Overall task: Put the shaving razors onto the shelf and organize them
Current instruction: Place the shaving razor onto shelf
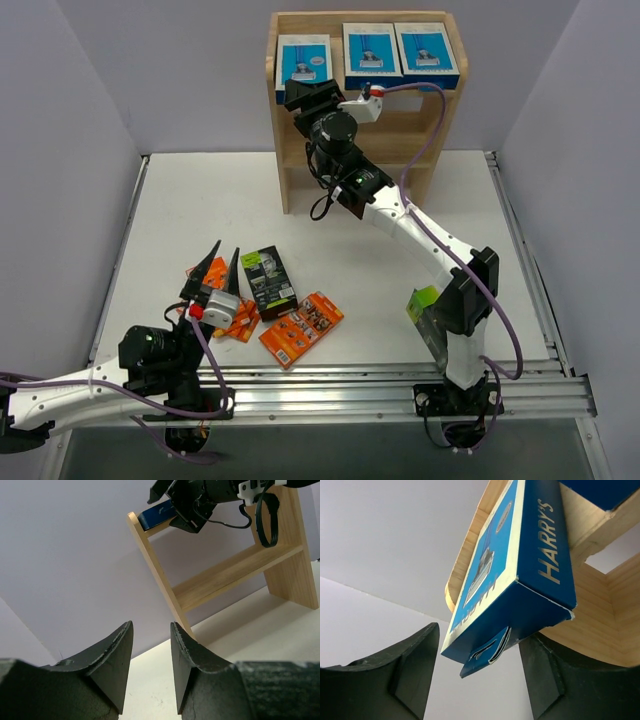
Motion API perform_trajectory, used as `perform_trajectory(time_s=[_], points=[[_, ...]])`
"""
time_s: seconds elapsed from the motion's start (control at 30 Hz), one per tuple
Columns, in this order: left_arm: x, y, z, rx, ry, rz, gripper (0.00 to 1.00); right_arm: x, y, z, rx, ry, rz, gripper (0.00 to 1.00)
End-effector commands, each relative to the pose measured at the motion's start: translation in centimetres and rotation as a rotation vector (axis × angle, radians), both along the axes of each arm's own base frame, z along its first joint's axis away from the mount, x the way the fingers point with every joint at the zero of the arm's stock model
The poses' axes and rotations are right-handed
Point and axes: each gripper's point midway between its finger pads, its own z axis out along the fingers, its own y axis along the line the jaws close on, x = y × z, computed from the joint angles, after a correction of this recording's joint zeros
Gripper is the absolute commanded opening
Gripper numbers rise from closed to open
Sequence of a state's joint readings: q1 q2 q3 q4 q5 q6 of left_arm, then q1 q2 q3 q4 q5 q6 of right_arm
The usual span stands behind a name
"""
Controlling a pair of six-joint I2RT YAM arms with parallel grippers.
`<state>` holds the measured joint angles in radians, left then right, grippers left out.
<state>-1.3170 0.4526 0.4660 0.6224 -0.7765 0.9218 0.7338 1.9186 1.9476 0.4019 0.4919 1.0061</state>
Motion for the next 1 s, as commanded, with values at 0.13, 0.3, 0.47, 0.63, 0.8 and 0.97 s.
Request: perform_trajectory(time_s=[0.13,0.3,0.47,0.63,0.8,0.97], points=[[-0.2,-0.5,0.2,-0.010,-0.001,-0.025,0.45,-1.5,-1.7,4.8,0.032,-0.069,0.011,0.71],[0.0,-0.6,0.1,0.004,0.004,-0.013,0.48,-2.2,-2.8,4.4,0.025,-0.048,-0.005,0.82],[0.1,-0.7,0.0,0.014,0.006,-0.007,0.50,-3.0,-4.3,4.7,0.007,-0.050,-0.011,0.85],[0.3,-0.8,-0.2,0.029,0.010,0.007,0.51,-4.5,-6.0,5.0,-0.006,-0.055,-0.011,0.86],[0.4,-0.5,-0.3,0.022,0.008,0.022,0.57,-7.1,-8.9,5.5,-0.001,-0.063,-0.017,0.86],[0.7,0.1,0.1,-0.016,0.037,0.058,0.59,-9.6,-11.3,2.4,-0.049,-0.012,-0.017,0.86]])
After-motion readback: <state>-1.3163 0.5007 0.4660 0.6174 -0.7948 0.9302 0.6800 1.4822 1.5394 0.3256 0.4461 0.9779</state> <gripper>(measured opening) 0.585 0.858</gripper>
